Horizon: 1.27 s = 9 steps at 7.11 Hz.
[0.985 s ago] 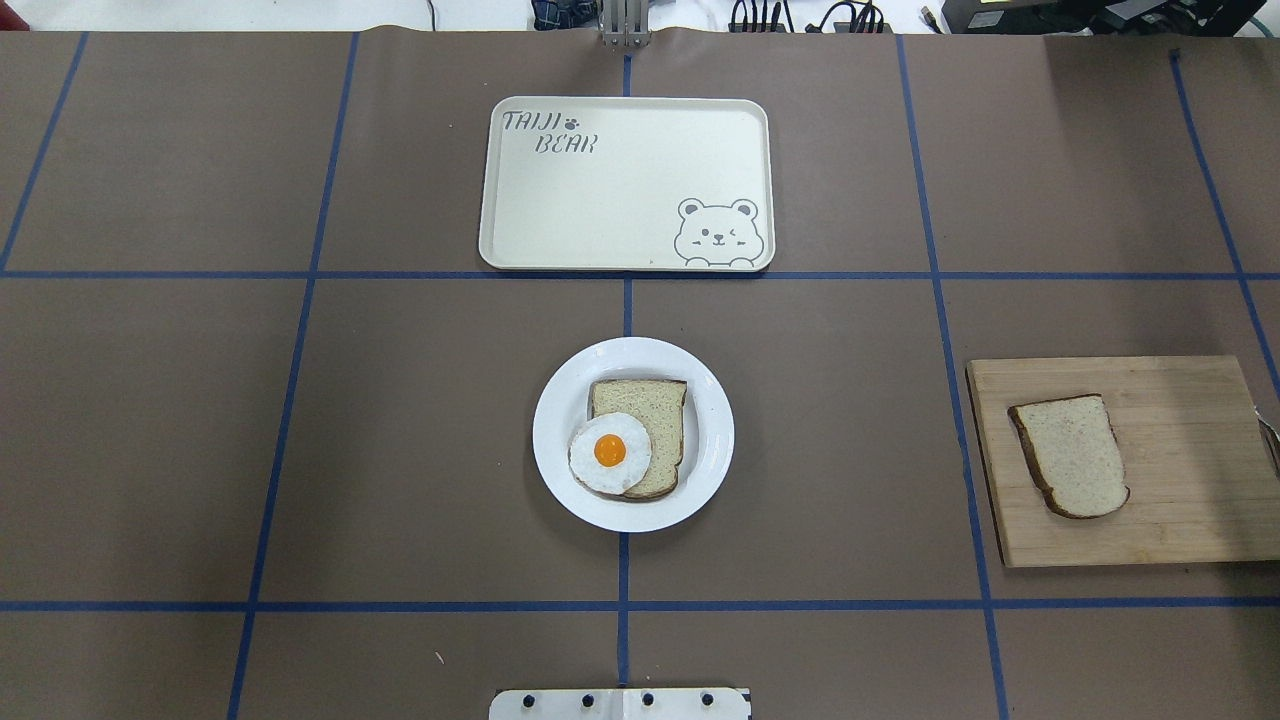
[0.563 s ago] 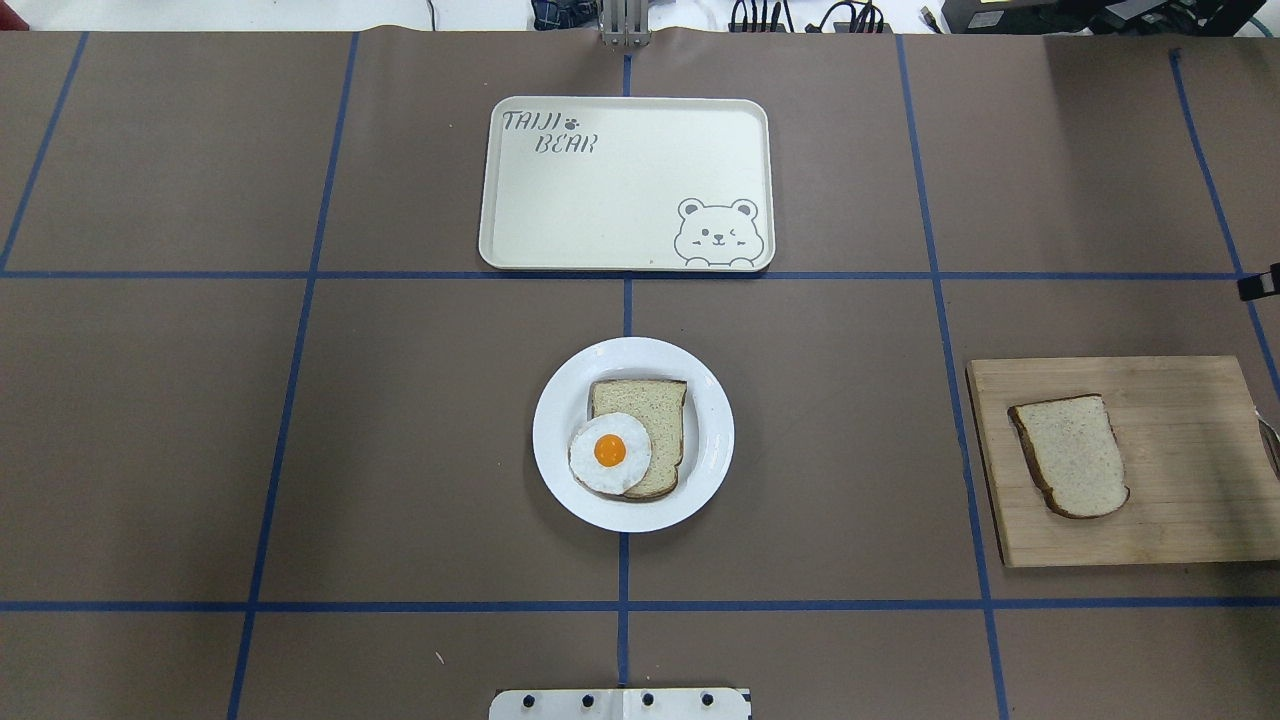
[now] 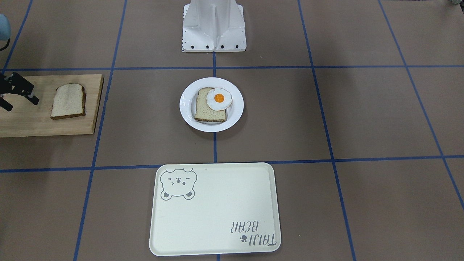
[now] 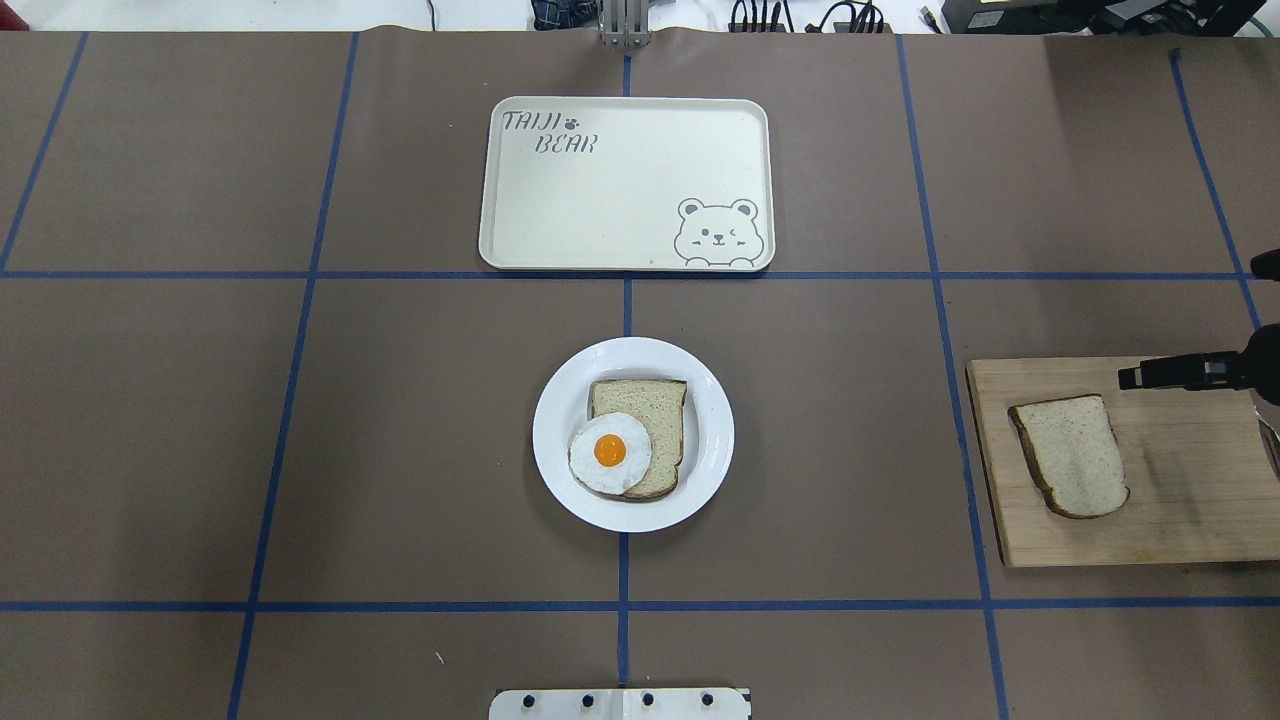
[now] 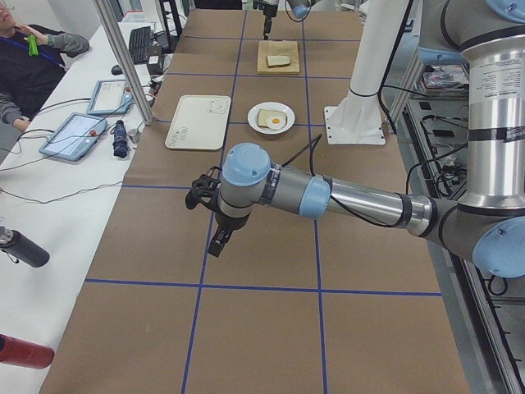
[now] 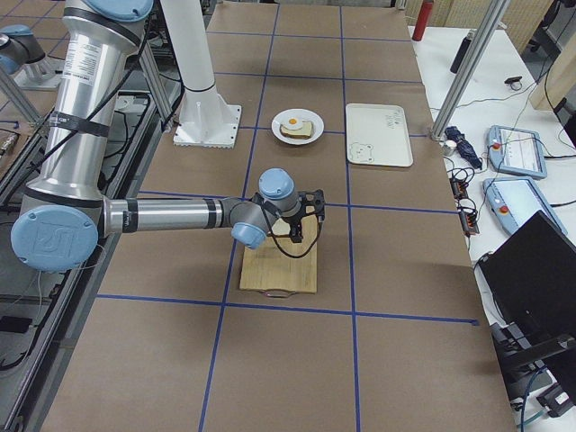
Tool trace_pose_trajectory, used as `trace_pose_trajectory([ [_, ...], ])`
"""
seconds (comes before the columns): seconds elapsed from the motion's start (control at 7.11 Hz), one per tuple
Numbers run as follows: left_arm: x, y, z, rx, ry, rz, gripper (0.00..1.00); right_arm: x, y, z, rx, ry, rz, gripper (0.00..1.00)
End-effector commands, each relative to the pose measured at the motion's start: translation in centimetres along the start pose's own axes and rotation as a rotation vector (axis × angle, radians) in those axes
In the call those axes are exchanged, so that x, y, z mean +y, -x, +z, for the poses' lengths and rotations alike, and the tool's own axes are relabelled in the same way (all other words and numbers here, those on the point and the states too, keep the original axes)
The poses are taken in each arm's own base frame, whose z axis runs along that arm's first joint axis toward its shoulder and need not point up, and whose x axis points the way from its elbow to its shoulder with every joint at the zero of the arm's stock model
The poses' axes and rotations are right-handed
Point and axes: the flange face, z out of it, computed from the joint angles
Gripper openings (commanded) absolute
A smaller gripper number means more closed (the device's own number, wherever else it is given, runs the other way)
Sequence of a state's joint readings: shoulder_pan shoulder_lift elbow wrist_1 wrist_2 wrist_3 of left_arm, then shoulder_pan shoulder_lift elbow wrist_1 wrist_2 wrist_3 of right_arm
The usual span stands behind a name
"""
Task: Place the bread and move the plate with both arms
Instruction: 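Move the right gripper over the bread slice on the wooden board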
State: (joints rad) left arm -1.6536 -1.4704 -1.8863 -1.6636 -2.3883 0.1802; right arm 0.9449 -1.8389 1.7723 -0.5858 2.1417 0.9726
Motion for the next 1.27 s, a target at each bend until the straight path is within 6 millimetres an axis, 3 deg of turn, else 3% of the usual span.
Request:
trace_pose_trajectory([
  [0.0, 0.1, 0.1, 0.1, -0.002, -0.011, -0.003, 0.98, 2.9, 0.3, 2.2, 0.042, 0.002, -0.025, 0.73],
  [0.28, 0.3, 0.1, 0.2, -0.002, -0.010, -0.003, 0.98, 3.8, 1.0, 3.5, 0.061, -0.001, -0.054, 0.63],
  [0.98, 0.2, 0.2, 0.2, -0.002, -0.010, -0.004, 0.98, 3.6, 1.4, 4.7, 0.066, 0.009, -0.072, 0.59],
  [1.13, 0.2, 0.2, 0.2, -0.003, -0.008, -0.005, 0.98, 3.6, 1.9, 5.0, 0.060, 0.013, -0.079, 0.53],
])
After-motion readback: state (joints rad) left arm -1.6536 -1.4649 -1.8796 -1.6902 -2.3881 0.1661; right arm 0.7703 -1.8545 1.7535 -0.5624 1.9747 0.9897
